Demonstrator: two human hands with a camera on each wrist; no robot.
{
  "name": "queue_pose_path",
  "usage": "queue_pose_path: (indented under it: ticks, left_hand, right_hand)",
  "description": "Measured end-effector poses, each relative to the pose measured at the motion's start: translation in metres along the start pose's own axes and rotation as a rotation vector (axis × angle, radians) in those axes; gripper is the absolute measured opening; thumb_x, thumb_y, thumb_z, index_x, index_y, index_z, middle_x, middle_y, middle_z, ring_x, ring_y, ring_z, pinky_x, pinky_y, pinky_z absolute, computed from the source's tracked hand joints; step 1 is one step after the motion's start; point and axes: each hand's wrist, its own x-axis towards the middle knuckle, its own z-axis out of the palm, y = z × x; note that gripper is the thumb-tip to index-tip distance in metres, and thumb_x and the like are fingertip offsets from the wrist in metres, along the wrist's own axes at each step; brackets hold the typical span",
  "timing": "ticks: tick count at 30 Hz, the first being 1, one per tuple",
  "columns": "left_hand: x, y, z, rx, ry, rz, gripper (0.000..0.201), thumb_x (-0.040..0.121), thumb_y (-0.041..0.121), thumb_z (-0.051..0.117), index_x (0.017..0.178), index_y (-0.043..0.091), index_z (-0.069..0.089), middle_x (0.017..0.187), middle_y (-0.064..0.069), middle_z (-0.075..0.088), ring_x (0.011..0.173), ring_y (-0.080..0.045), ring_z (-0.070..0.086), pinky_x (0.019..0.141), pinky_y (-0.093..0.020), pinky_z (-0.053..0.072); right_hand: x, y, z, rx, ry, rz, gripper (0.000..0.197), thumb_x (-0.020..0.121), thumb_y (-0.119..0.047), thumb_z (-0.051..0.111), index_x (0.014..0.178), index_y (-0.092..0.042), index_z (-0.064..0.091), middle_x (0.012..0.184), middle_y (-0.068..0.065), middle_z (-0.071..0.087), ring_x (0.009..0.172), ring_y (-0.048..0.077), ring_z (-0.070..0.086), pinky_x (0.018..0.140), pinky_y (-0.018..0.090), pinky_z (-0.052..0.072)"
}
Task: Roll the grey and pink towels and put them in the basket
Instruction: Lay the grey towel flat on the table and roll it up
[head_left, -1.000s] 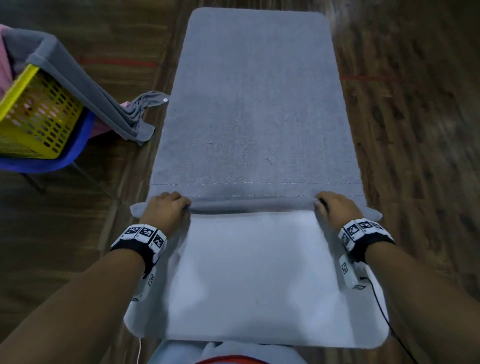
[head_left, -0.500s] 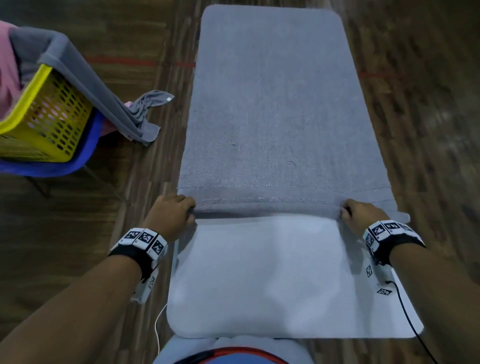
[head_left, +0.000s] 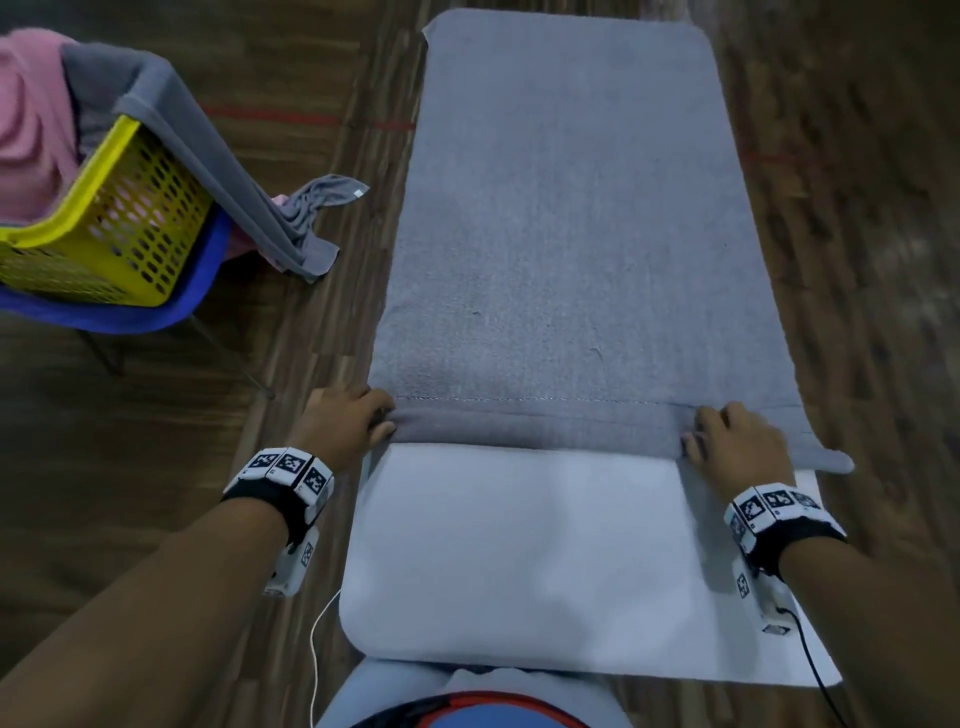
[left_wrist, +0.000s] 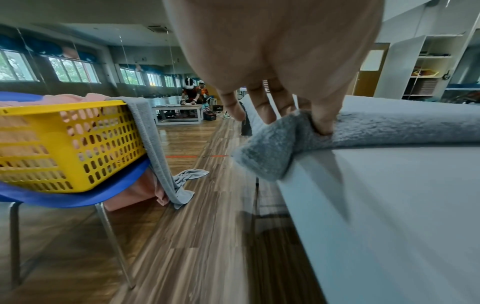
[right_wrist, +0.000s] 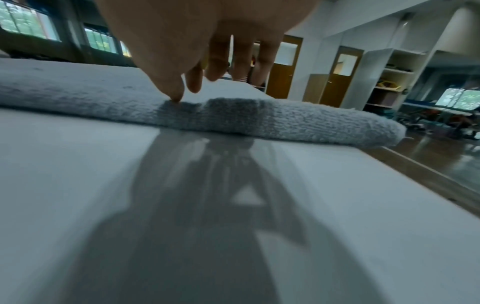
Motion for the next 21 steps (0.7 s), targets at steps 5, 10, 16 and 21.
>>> queue_pose_path:
  ticks: [5,10,16,21]
  left_hand:
    - [-0.009,-0.014,-0.001,-0.017,-0.079,-0.054,0.031,0.089,0.029,0.064,0.119,0.024,0.065,0.118,-0.003,0.062,0.109,-0.028,0.054,0.088,-0.04,0.041]
    - [0.003,-0.019,-0.012,0.07,-0.162,-0.029,0.032,0.09,0.015,0.058,0.121,0.017,0.064,0.119,-0.01,0.064,0.108,-0.031,0.057,0.09,-0.038,0.045]
    - [0.013,-0.023,-0.023,0.066,-0.297,-0.066,0.021,0.09,0.012,0.052,0.11,0.019,0.056,0.11,-0.006,0.064,0.099,-0.027,0.06,0.085,-0.039,0.047]
    - [0.01,-0.004,-0.015,0.174,-0.213,-0.185,0.042,0.087,0.011,0.054,0.123,0.03,0.046,0.127,-0.006,0.053,0.113,-0.031,0.049,0.09,-0.042,0.039]
  right_hand:
    - [-0.015,-0.015,0.007,0.101,-0.113,-0.01,0.023,0.091,-0.029,0.057,0.103,-0.01,0.059,0.098,0.014,0.056,0.086,0.034,0.055,0.071,0.039,0.043]
    - [-0.015,-0.02,0.0,0.122,-0.157,0.034,0.028,0.092,-0.032,0.054,0.11,-0.011,0.056,0.107,0.014,0.054,0.098,0.034,0.053,0.08,0.041,0.044]
    - [-0.013,-0.023,-0.001,0.132,-0.173,0.052,0.03,0.092,-0.035,0.053,0.114,-0.014,0.055,0.109,0.012,0.054,0.101,0.033,0.053,0.082,0.04,0.045]
    - [-0.014,-0.021,-0.001,0.158,-0.149,0.043,0.027,0.09,-0.031,0.057,0.108,-0.012,0.057,0.104,0.012,0.054,0.094,0.033,0.054,0.078,0.04,0.047]
